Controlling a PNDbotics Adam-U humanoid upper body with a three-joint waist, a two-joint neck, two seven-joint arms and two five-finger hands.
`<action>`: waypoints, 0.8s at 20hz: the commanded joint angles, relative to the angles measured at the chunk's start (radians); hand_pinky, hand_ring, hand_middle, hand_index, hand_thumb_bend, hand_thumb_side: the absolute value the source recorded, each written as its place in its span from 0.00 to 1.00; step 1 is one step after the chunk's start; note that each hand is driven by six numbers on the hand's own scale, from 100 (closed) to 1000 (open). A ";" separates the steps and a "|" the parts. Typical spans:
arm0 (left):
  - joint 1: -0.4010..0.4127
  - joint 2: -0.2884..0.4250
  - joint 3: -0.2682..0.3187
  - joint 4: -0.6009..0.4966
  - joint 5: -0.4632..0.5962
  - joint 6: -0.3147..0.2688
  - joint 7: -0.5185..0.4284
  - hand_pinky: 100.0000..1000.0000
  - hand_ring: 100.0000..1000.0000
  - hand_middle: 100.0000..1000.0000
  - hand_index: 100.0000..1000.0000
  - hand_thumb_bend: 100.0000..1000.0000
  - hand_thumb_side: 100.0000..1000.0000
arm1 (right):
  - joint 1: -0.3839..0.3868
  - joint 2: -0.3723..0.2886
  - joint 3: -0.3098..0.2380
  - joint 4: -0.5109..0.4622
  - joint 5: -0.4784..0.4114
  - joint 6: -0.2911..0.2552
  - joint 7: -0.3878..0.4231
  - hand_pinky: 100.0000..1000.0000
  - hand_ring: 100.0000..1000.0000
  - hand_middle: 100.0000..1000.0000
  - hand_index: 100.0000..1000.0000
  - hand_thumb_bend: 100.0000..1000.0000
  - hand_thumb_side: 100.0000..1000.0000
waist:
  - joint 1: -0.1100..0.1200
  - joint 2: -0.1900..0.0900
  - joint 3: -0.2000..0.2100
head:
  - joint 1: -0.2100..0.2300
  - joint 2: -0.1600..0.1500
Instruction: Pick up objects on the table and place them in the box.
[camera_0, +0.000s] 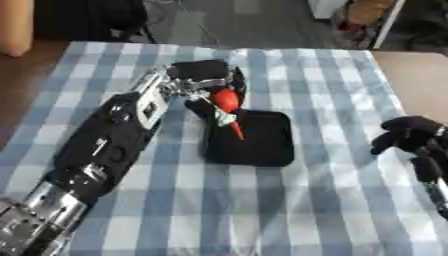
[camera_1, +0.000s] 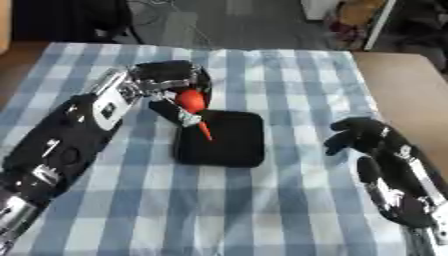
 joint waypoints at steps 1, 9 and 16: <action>-0.031 -0.008 0.011 0.002 -0.005 -0.038 -0.024 0.00 0.00 0.00 0.10 0.00 0.29 | -0.012 -0.005 0.001 -0.017 -0.003 -0.269 0.269 0.56 0.64 0.74 0.88 0.00 0.36 | -0.001 -0.009 -0.003 | 0.009 -0.017; -0.027 -0.029 0.006 0.008 0.014 -0.046 -0.024 0.00 0.00 0.00 0.10 0.00 0.30 | -0.014 -0.003 0.003 -0.019 -0.004 -0.267 0.269 0.56 0.64 0.74 0.88 0.00 0.36 | -0.001 -0.008 -0.006 | 0.010 -0.017; -0.020 -0.041 0.003 0.011 0.016 -0.063 -0.003 0.00 0.00 0.02 0.13 0.00 0.30 | -0.020 0.000 0.005 -0.021 -0.003 -0.269 0.269 0.56 0.65 0.74 0.88 0.00 0.36 | -0.003 -0.003 -0.014 | 0.016 -0.025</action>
